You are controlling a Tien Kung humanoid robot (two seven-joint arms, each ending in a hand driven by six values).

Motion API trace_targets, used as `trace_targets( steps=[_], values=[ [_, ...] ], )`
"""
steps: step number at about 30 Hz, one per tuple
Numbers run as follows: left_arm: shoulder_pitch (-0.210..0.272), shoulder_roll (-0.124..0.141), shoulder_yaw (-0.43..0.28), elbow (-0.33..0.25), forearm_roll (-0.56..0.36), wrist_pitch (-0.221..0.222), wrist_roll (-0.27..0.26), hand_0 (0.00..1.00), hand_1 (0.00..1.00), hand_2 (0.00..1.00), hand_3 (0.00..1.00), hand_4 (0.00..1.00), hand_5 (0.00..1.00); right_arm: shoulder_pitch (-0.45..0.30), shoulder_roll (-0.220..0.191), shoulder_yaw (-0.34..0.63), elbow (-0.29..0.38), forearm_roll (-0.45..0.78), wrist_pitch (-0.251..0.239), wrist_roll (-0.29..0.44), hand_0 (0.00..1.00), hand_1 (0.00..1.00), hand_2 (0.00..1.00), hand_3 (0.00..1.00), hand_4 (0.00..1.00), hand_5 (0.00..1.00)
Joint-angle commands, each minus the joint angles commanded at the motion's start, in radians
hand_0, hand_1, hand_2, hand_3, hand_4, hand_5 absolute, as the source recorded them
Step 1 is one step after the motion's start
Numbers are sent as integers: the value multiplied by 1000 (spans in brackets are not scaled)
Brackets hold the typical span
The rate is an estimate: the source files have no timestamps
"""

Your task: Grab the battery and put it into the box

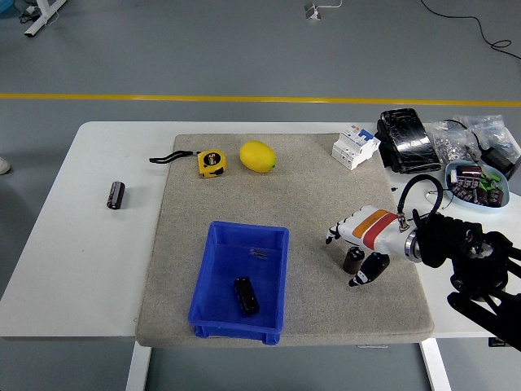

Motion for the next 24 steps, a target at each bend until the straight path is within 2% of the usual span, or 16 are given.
trace_targets(
  steps=[1,2,13,14,24],
  values=[
    [0,0,0,0,0,0,0,671,637,658,634,655,679,0,-1,0,-1,-4,1,1,485,507,620,607,804,102],
    [0,0,-1,0,0,0,0,671,636,658,634,655,679,-1,-2,-1,0,-8,2,3,488,469,558,554,657,2],
    [-2,-2,-3,0,6,-2,0,671,636,658,634,654,679,-1,-2,-4,5,-4,1,5,491,466,543,547,631,2],
    [-2,-2,-2,0,6,-2,0,671,636,656,634,655,682,-1,-2,-4,5,-3,0,5,487,460,540,541,661,2],
    [4,-1,-2,0,2,-3,-1,671,639,655,633,654,681,-6,0,-7,11,-3,-2,6,473,449,525,518,658,2]
  ],
)
